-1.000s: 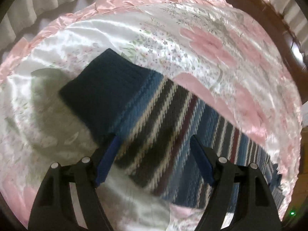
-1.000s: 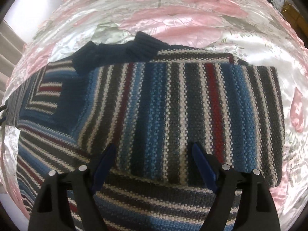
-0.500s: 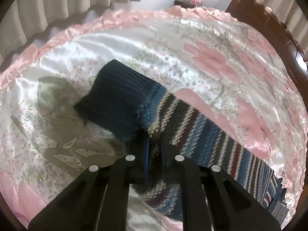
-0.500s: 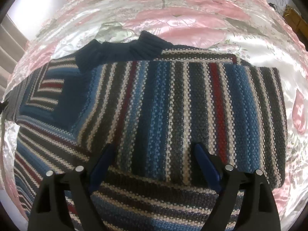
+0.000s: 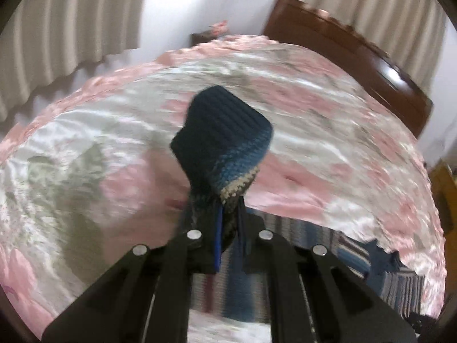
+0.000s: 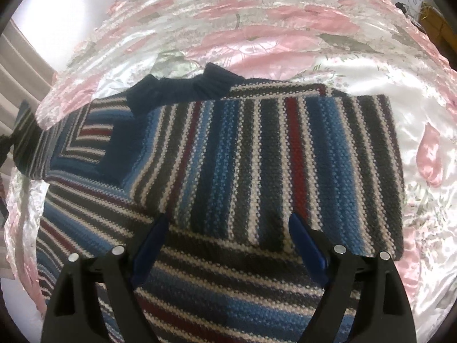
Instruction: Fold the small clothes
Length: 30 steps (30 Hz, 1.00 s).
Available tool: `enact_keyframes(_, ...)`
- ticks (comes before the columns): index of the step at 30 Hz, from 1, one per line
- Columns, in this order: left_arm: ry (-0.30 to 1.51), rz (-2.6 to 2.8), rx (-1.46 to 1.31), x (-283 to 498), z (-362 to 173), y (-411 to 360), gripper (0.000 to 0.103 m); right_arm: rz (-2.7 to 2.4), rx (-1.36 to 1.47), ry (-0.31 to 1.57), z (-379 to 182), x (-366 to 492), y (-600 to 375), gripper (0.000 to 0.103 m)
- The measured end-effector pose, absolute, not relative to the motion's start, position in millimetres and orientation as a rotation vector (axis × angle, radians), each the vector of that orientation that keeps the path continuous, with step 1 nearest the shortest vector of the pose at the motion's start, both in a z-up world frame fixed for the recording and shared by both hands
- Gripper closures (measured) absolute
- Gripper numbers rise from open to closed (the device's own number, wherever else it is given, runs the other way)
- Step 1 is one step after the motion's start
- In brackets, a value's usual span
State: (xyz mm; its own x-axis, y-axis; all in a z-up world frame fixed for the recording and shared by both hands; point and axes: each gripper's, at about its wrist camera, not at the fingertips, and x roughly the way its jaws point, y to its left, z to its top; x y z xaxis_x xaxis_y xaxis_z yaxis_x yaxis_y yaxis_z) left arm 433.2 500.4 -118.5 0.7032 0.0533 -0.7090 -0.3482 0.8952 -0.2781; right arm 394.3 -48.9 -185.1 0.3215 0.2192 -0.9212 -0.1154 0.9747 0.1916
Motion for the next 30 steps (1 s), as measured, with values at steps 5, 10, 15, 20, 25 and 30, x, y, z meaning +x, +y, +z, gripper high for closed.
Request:
enact_keyframes(5, 0.765, 0.140, -0.357, 438, -119, 439, 0.096, 0.225, 0.063, 1.203, -178, 391, -51, 0.016)
enact_keyframes(10, 0.811, 0.043, -0.298, 441, -138, 378, 0.096, 0.229, 0.062, 1.198, -179, 389, -54, 0.016)
enact_keyframes(15, 0.864, 0.002, -0.237, 445, -167, 337, 0.095, 0.236, 0.060, 1.209, -187, 391, -51, 0.016)
enact_keyframes(20, 0.920, -0.005, -0.196, 445, -192, 316, 0.095, 0.233, 0.051, 1.218, -195, 391, -46, 0.016)
enact_keyframes(25, 0.973, -0.035, -0.182, 441, -202, 312, 0.087, 0.221, 0.049, 1.238, -203, 395, -42, 0.016)
enact_keyframes(30, 0.999, -0.158, -0.206, 427, -200, 312, 0.064, 0.203, 0.032, 1.257, -208, 397, -37, 0.015)
